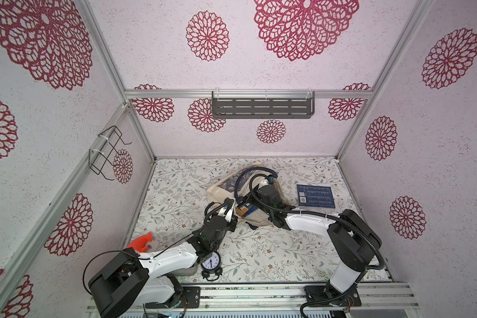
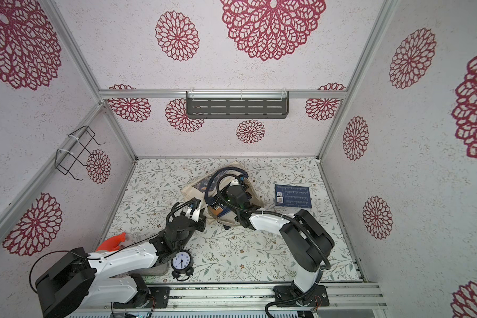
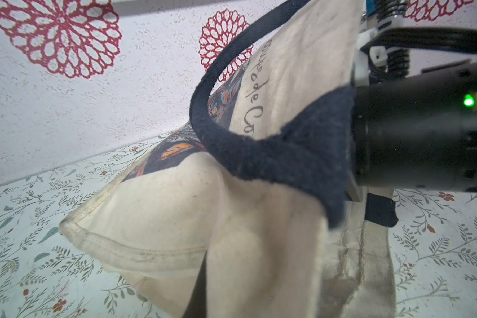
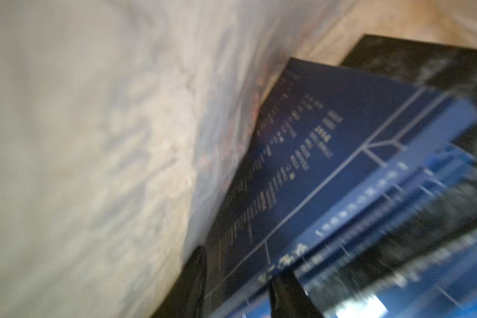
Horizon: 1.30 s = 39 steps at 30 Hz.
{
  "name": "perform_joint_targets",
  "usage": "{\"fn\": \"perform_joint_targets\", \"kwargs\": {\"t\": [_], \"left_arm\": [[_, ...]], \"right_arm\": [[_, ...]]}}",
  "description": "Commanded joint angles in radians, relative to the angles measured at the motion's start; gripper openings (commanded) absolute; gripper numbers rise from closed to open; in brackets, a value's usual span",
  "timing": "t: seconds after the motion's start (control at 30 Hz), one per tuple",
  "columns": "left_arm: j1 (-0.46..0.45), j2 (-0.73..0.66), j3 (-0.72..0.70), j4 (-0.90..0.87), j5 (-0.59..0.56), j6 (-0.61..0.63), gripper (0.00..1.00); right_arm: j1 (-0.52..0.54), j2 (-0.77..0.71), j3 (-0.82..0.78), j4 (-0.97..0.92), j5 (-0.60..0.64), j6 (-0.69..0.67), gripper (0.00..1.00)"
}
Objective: Take out the books from the canvas bag
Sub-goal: Pick up the book from the canvas bag.
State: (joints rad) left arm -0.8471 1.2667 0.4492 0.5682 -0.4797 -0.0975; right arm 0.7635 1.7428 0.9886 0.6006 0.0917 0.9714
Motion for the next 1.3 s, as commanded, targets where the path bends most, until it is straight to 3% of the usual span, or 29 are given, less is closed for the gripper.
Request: {"fn": "perform_joint_targets", "kwargs": {"t": [0.0,0.17,0.3,0.5,0.67,1.0,1.27], "left_arm": [[-0.027,-0.024,0.023,0.102,0.038,0.007,0.0],[-0.027,-0.021,0.022,0.111,0.033,0.007,0.0],[-0.027,-0.016,0.019,0.124,0.001,0.01,0.0],[-0.023,-0.012,0.013,0.157,-0.097,-0.007,0.0],[-0.01,0.01,0.057,0.079,-0.184,-0.054,0.0],[0.031,-0.007,0.055,0.043,-0.13,-0.137,0.0],[0.032,-0.015,0.056,0.032,-0.161,-0.127,0.0]], "right_arm": [[-0.021,0.013,0.09,0.266,-0.008,-0.041,0.37],[-0.024,0.08,0.114,0.215,-0.002,0.021,0.36],[-0.028,0.093,0.12,0.206,-0.028,0.028,0.16],[-0.029,-0.032,0.023,0.2,-0.01,-0.047,0.0],[-0.029,-0.154,-0.098,0.219,-0.022,-0.084,0.0],[-0.03,-0.397,-0.252,0.143,-0.117,-0.302,0.0],[-0.043,-0.688,-0.39,0.009,-0.072,-0.446,0.0]]}}
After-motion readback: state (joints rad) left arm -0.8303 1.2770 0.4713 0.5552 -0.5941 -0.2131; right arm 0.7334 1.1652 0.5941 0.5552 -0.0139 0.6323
